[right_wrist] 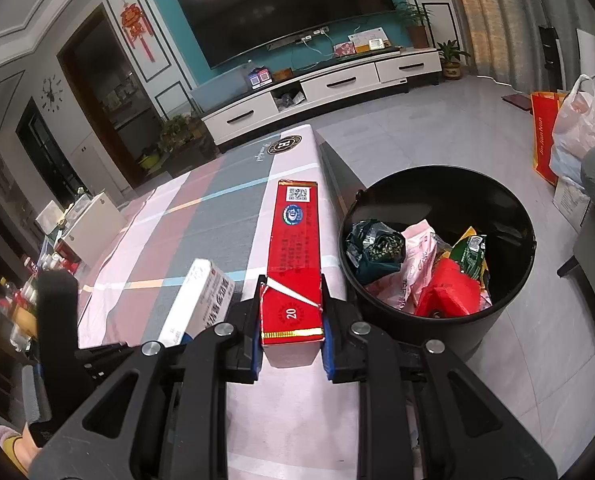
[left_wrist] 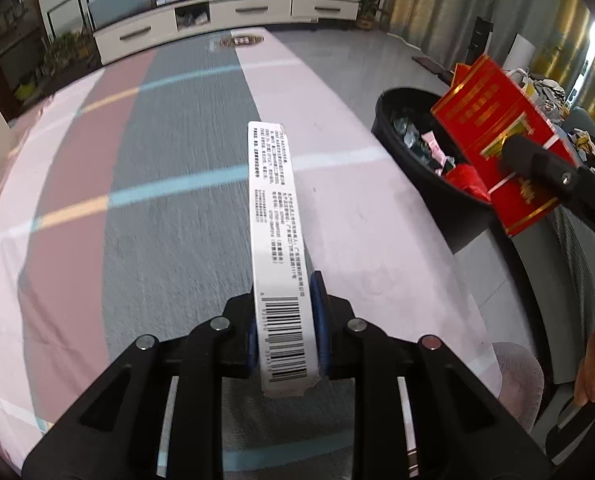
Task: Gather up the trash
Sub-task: 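Regrip the white medicine box upright in the left tool, then carry the white box and red box over the black bin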
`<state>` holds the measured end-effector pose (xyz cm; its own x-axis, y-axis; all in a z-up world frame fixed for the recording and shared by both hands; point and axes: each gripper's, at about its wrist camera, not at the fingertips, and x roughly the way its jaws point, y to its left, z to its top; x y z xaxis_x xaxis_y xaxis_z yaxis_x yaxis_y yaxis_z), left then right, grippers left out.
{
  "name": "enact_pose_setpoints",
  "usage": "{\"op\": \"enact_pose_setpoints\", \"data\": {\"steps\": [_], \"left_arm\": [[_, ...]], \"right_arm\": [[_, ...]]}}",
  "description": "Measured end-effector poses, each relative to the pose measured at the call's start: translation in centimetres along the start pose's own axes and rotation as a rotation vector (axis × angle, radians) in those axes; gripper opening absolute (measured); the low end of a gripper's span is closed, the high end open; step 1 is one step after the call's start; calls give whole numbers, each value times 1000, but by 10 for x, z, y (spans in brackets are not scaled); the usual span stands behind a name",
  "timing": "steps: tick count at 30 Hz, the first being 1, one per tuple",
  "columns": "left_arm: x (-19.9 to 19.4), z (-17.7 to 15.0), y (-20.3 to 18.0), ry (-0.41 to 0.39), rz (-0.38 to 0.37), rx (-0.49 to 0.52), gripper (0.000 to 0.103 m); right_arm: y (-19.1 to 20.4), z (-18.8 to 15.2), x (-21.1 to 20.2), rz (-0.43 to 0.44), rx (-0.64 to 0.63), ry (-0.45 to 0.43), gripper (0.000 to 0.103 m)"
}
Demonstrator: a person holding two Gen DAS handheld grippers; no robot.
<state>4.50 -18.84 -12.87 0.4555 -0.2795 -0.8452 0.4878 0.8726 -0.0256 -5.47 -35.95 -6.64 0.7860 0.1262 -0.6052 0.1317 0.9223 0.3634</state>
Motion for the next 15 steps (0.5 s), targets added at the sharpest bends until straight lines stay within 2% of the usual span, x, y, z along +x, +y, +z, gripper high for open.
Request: {"op": "enact_pose_setpoints", "data": {"steps": [15], "left_arm": [[-25,25,-3,-110,37,40,23]], "right_arm": [[3,2,-5,-9,-4,-23,23]]}}
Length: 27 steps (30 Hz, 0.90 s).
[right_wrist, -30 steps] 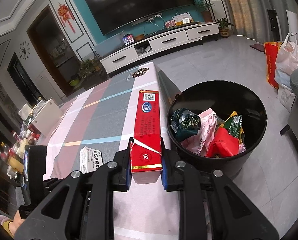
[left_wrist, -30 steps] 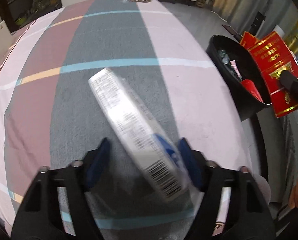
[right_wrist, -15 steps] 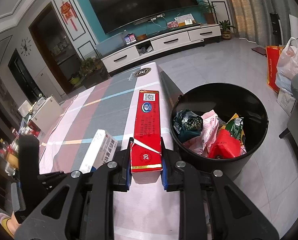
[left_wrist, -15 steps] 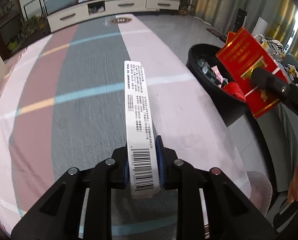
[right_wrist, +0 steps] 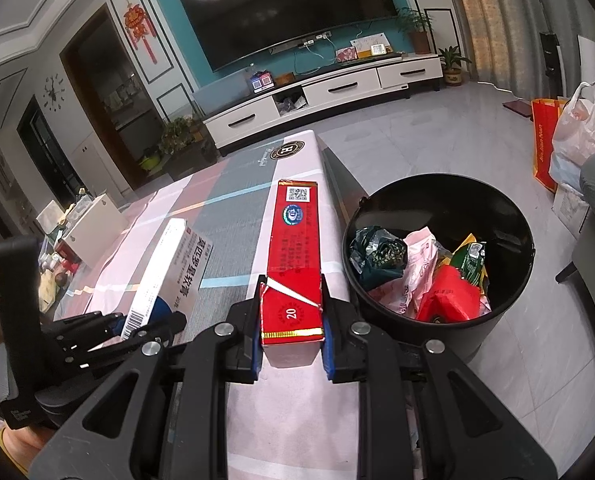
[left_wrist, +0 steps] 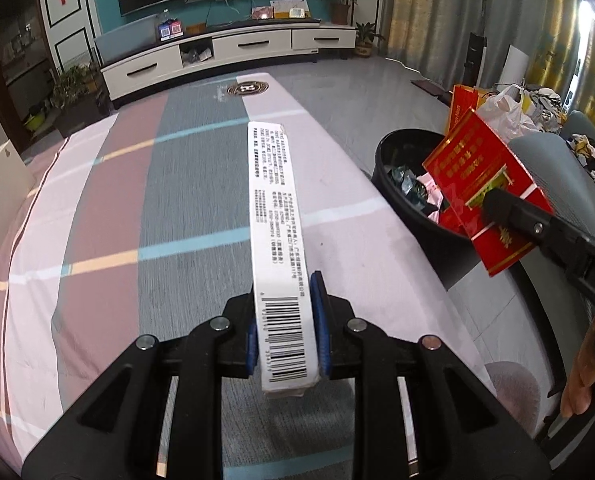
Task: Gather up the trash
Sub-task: 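Carry the white box and red box over the black bin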
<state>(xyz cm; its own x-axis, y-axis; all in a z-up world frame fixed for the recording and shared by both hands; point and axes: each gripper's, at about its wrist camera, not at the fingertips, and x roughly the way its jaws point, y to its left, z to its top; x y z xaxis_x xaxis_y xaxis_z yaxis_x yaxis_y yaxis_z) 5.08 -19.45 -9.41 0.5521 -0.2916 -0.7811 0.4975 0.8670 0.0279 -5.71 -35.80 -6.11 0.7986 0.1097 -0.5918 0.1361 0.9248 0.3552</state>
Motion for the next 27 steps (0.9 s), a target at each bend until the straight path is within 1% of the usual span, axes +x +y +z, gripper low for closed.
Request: {"op": "enact_pose_setpoints", "data": {"steps": [11,22,27], "left_arm": [[-5,14,-21,-34,-12,58,23],[1,32,-49,-58,-35,123,23],[8,41,-63,-57,-45,149,23]], "right_arm": [[-12,1,-8,-17,30,-25,23],[-39,1,-14,-57,82,-55,23],[-52,1,-14,-75,108,-64,23]]}}
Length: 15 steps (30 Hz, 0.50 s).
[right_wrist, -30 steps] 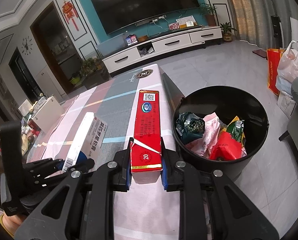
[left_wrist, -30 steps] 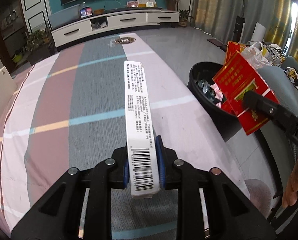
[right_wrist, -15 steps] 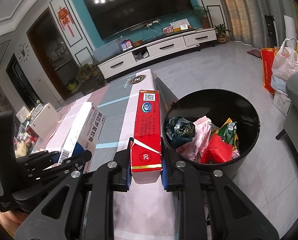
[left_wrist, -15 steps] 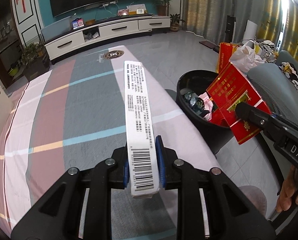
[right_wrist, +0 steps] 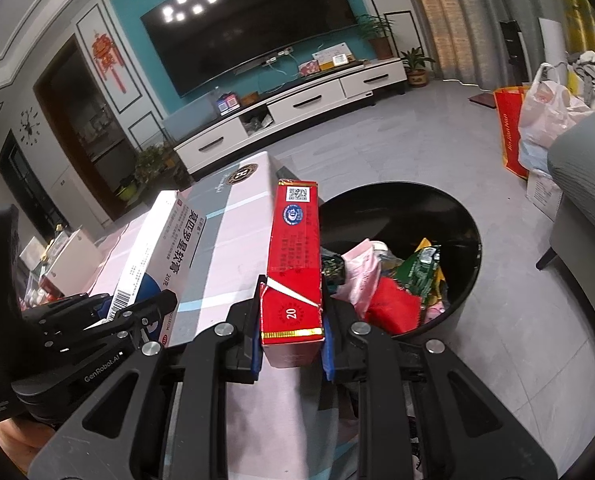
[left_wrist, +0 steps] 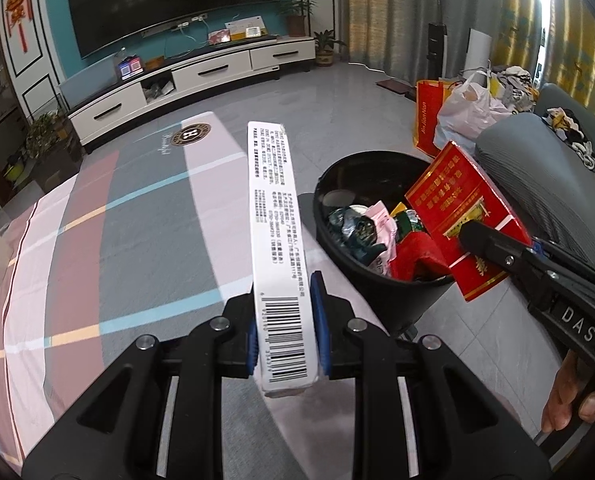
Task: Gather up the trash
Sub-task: 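Carry the white box and red box over the black bin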
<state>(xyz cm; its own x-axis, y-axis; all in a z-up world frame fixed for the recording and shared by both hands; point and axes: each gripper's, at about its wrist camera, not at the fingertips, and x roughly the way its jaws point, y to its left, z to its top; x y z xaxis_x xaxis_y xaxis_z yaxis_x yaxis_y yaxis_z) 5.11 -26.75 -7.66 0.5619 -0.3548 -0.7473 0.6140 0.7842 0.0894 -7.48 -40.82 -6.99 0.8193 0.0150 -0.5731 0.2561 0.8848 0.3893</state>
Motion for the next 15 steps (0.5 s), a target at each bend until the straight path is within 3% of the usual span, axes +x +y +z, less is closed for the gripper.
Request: {"op": "enact_pose_setpoints", "data": {"steps": [15], "left_arm": [[35,26,-36,16,-19,76,23]], "right_arm": [[-37,2,14,-39,57,-1,23]]}}
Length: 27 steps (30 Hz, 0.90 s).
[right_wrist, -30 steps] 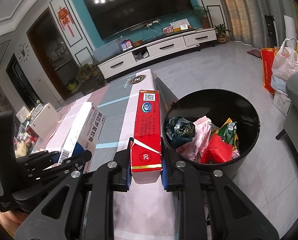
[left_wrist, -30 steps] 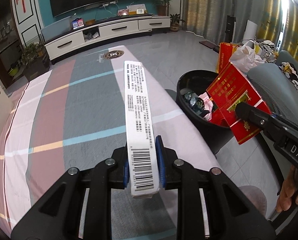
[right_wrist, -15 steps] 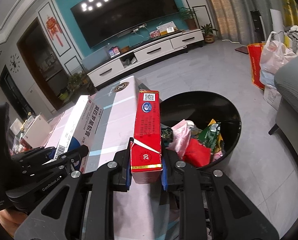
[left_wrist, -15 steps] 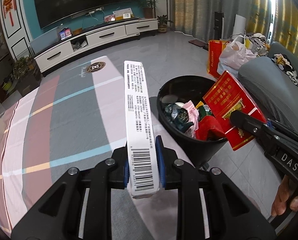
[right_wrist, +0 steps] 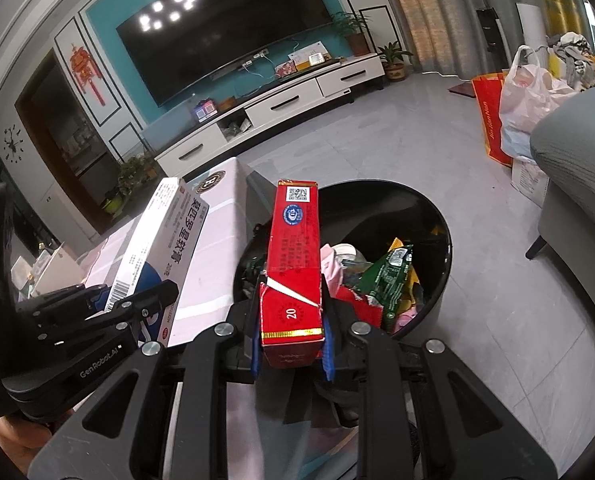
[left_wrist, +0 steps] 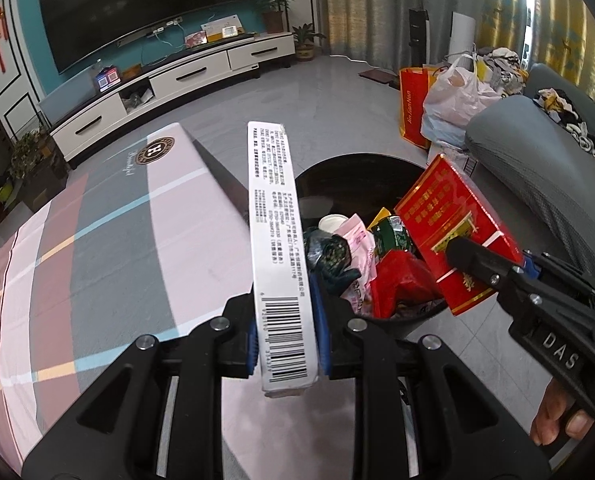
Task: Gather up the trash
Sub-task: 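Carry the white box and red box over the black bin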
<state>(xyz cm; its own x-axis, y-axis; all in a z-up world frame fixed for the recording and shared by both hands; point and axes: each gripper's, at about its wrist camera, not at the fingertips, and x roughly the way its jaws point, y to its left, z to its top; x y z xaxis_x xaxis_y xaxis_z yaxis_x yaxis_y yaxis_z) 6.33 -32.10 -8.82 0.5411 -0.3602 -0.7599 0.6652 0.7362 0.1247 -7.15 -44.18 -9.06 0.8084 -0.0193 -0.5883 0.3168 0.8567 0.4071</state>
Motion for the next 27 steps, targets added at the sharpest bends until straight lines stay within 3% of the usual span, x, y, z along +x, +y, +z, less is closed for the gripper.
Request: {"op": "enact_pose_setpoints", "data": {"steps": [27], "left_arm": [[55,18,-35,66,-7,69,24]], "right_arm": [[-25,1,29,-32,38,30,23]]}}
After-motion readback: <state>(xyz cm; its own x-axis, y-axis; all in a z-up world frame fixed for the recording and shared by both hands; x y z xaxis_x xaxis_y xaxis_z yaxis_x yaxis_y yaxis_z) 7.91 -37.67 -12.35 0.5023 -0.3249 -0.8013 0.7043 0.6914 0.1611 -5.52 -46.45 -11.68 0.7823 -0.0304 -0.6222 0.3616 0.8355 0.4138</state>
